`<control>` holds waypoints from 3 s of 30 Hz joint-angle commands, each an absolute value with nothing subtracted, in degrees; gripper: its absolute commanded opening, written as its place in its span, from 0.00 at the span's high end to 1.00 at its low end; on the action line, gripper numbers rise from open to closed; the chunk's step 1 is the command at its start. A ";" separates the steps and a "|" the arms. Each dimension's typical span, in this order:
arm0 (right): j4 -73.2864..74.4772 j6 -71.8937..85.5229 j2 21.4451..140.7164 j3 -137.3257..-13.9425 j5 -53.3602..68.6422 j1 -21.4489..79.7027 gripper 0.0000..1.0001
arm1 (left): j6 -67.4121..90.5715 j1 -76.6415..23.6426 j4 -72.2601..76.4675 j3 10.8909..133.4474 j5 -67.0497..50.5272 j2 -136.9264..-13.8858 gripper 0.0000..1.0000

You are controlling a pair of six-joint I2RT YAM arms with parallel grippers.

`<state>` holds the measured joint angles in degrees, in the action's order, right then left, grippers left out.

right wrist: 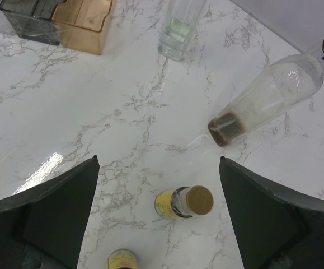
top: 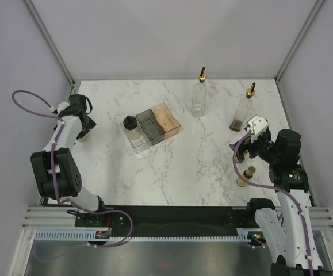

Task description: Organize the condiment bottles

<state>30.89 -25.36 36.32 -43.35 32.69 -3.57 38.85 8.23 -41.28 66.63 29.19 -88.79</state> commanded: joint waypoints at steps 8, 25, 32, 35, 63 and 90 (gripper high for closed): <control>30.32 -26.72 35.86 -42.98 33.05 -2.72 0.02 | 34.37 10.63 -36.56 75.40 28.56 -98.51 0.00; 30.24 -27.07 36.65 -42.89 31.99 -1.93 0.02 | 28.83 14.24 -36.65 81.39 24.26 -103.63 0.22; 30.15 -27.07 36.74 -42.80 31.73 -1.58 0.02 | 27.95 14.24 -35.77 78.06 15.76 -98.71 0.82; 30.15 -27.07 36.91 -42.71 31.64 -1.58 0.02 | 28.29 14.06 -34.11 73.05 8.81 -93.27 0.98; 29.71 -27.16 38.41 -42.45 29.97 -0.35 0.02 | 24.43 -6.41 -28.83 51.68 -15.21 -61.43 0.98; 29.53 -27.33 38.41 -42.28 29.71 -0.35 0.02 | 19.87 -11.69 -28.92 63.54 -7.22 -74.88 0.94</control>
